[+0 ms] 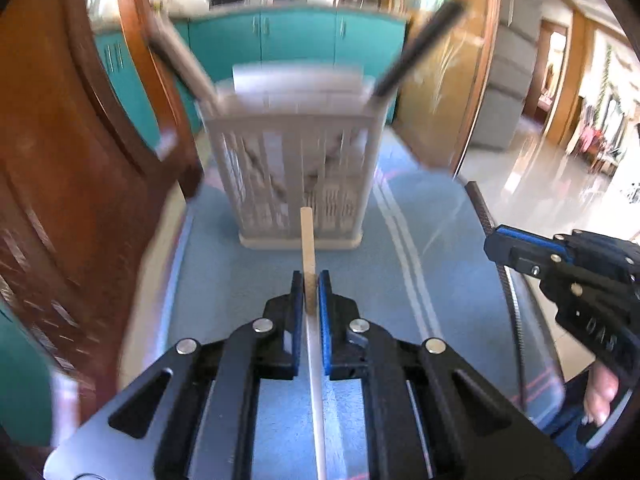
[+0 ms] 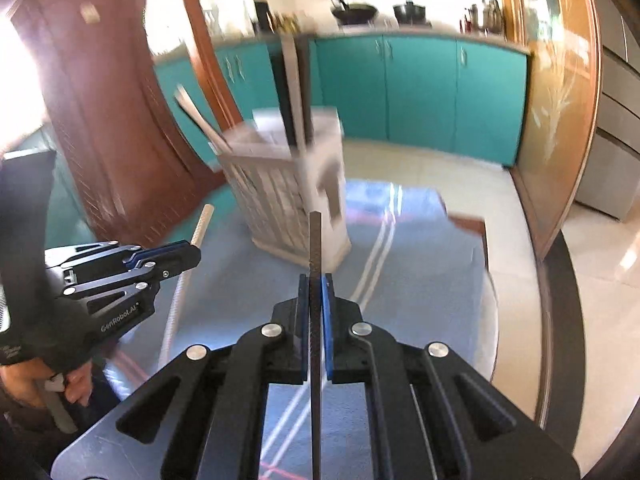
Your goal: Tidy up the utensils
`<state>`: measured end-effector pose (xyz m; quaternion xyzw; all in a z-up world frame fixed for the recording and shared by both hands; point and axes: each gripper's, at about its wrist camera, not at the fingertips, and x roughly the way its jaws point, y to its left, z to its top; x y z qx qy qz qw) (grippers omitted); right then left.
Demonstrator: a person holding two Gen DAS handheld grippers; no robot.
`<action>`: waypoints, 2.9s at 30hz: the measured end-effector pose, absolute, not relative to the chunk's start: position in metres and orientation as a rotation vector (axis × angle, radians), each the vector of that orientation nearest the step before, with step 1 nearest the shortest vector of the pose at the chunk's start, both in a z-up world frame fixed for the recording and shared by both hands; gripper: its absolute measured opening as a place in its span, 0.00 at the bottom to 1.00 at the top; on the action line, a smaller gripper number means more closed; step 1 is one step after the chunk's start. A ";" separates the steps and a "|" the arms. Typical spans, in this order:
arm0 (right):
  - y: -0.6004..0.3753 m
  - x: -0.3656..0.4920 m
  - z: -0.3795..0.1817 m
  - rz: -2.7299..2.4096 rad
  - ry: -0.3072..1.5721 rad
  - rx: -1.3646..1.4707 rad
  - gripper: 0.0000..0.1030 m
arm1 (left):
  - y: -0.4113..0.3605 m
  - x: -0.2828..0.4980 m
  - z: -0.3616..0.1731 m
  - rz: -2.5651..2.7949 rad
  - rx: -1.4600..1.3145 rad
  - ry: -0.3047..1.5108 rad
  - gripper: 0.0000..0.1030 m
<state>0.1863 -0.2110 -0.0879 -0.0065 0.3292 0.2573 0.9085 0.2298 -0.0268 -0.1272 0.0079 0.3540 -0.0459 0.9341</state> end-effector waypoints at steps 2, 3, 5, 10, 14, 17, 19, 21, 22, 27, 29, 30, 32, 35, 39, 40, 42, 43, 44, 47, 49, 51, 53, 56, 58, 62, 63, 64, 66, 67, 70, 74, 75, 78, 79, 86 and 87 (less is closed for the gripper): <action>-0.223 0.178 -0.068 0.549 0.632 0.017 0.06 | -0.022 0.219 -0.104 -0.112 0.023 0.668 0.08; -0.229 0.174 -0.056 0.560 0.607 0.037 0.06 | -0.019 0.213 -0.092 -0.115 0.026 0.639 0.08; -0.236 0.172 -0.037 0.573 0.567 0.068 0.06 | -0.011 0.205 -0.068 -0.123 0.012 0.590 0.08; -0.237 0.187 0.022 0.610 0.442 0.167 0.06 | -0.004 0.210 -0.005 -0.144 -0.033 0.458 0.08; -0.231 0.206 0.058 0.566 0.341 0.230 0.06 | 0.010 0.222 0.039 -0.113 -0.087 0.311 0.08; -0.223 0.214 0.078 0.518 0.248 0.288 0.06 | 0.026 0.230 0.057 -0.076 -0.163 0.206 0.08; -0.218 0.217 0.081 0.472 0.202 0.291 0.06 | 0.038 0.237 0.059 -0.055 -0.227 0.165 0.08; -0.214 0.225 0.078 0.451 0.183 0.293 0.06 | 0.045 0.243 0.058 -0.049 -0.265 0.155 0.07; -0.211 0.231 0.075 0.447 0.185 0.291 0.06 | 0.047 0.245 0.059 -0.044 -0.275 0.145 0.07; -0.192 0.260 0.053 0.408 0.231 0.227 0.06 | 0.047 0.254 0.066 -0.024 -0.283 0.121 0.07; -0.186 0.268 0.044 0.410 0.258 0.209 0.06 | 0.051 0.258 0.066 -0.021 -0.295 0.116 0.07; -0.185 0.270 0.041 0.408 0.265 0.203 0.06 | 0.050 0.264 0.066 -0.011 -0.296 0.109 0.07; -0.180 0.273 0.035 0.409 0.281 0.188 0.06 | 0.048 0.271 0.064 0.014 -0.284 0.103 0.07; -0.174 0.277 0.028 0.417 0.299 0.172 0.06 | 0.042 0.284 0.052 0.061 -0.259 0.120 0.07; -0.167 0.278 0.019 0.423 0.311 0.151 0.06 | 0.036 0.307 0.030 0.083 -0.234 0.182 0.08; -0.166 0.277 0.018 0.426 0.314 0.147 0.06 | 0.033 0.310 0.025 0.093 -0.216 0.191 0.07; -0.165 0.275 0.015 0.433 0.316 0.140 0.06 | 0.026 0.316 0.017 0.106 -0.180 0.209 0.08; -0.164 0.274 0.014 0.438 0.318 0.137 0.06 | 0.023 0.318 0.013 0.108 -0.165 0.218 0.08; -0.163 0.272 0.011 0.443 0.324 0.134 0.06 | 0.020 0.320 0.009 0.110 -0.150 0.229 0.08; -0.161 0.267 0.009 0.455 0.340 0.133 0.07 | 0.014 0.322 -0.006 0.108 -0.125 0.266 0.08; -0.164 0.259 0.008 0.455 0.331 0.133 0.12 | 0.014 0.319 -0.014 0.100 -0.141 0.291 0.08; -0.170 0.248 0.012 0.461 0.309 0.143 0.18 | 0.013 0.314 -0.015 0.091 -0.142 0.304 0.09; -0.180 0.233 0.020 0.476 0.265 0.166 0.27 | 0.009 0.303 -0.012 0.086 -0.113 0.299 0.15; -0.196 0.205 0.028 0.466 0.210 0.172 0.43 | 0.005 0.274 -0.007 0.083 -0.071 0.266 0.36; -0.211 0.183 0.026 0.430 0.202 0.171 0.54 | -0.001 0.252 -0.002 0.071 -0.033 0.259 0.40; -0.239 0.136 0.001 0.376 0.254 0.192 0.72 | -0.006 0.199 0.001 0.063 -0.002 0.246 0.64; -0.242 0.127 -0.005 0.358 0.270 0.191 0.77 | -0.007 0.181 0.000 0.049 -0.010 0.240 0.71; -0.245 0.117 -0.010 0.342 0.285 0.187 0.81 | -0.007 0.168 0.000 0.043 -0.012 0.239 0.77; -0.246 0.095 -0.018 0.316 0.323 0.157 0.91 | -0.010 0.137 -0.004 0.048 -0.001 0.238 0.83; -0.245 0.085 -0.020 0.308 0.334 0.136 0.95 | -0.012 0.125 -0.005 0.052 0.006 0.238 0.88; -0.237 0.046 -0.019 0.277 0.309 0.052 0.97 | -0.018 0.082 -0.013 0.045 0.033 0.245 0.95; -0.230 0.007 -0.014 0.271 0.274 -0.030 0.97 | -0.024 0.030 -0.018 0.036 0.051 0.277 0.96; -0.229 -0.003 -0.013 0.267 0.268 -0.037 0.97 | -0.023 0.021 -0.018 0.038 0.044 0.277 0.96; -0.226 -0.025 -0.011 0.278 0.253 -0.039 0.97 | -0.018 -0.006 -0.016 0.027 0.002 0.279 0.96; -0.224 -0.030 -0.009 0.278 0.248 -0.048 0.97 | -0.018 -0.013 -0.016 0.028 -0.002 0.276 0.97; -0.220 -0.054 -0.009 0.254 0.222 -0.072 0.97 | -0.024 -0.042 -0.012 0.049 0.020 0.252 0.97; -0.220 -0.057 -0.008 0.249 0.219 -0.072 0.97 | -0.026 -0.047 -0.012 0.045 0.020 0.250 0.97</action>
